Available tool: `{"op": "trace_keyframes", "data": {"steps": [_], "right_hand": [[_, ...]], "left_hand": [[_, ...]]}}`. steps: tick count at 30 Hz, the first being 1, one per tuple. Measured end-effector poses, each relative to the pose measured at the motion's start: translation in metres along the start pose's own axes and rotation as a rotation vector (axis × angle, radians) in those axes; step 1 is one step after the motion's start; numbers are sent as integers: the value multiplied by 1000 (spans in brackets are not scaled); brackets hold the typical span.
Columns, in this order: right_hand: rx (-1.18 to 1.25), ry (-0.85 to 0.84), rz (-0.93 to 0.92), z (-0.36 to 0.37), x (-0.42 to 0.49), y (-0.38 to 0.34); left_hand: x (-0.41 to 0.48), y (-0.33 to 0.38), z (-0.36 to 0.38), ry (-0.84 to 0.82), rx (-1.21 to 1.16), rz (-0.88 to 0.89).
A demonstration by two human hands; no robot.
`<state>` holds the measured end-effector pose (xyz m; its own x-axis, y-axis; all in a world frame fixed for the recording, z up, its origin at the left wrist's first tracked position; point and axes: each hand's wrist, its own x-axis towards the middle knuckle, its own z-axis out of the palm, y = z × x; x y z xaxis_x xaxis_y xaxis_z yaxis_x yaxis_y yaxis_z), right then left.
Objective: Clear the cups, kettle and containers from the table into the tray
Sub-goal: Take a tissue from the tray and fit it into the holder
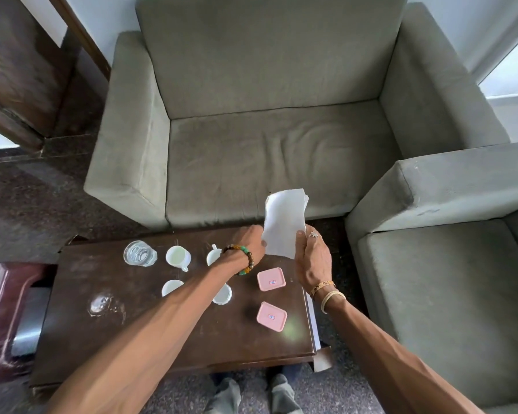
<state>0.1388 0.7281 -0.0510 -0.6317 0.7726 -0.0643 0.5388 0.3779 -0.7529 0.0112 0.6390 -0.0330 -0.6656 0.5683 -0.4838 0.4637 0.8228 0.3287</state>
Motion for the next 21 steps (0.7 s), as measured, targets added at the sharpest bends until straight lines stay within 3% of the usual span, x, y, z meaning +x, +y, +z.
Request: {"op": "trace_keyframes", "data": {"steps": [3, 8, 16, 21], "right_hand": [[-75, -94, -43, -1, 6, 2], [-263, -109, 147, 10, 17, 18], [-406, -288, 246, 41, 12, 50], [-361, -239, 297, 61, 17, 68]], "left_hand": [[7, -1, 3, 165, -20, 2], [24, -12, 19, 240, -73, 5], [33, -25, 71, 78, -197, -64], [51, -32, 105, 38, -352, -146]]}}
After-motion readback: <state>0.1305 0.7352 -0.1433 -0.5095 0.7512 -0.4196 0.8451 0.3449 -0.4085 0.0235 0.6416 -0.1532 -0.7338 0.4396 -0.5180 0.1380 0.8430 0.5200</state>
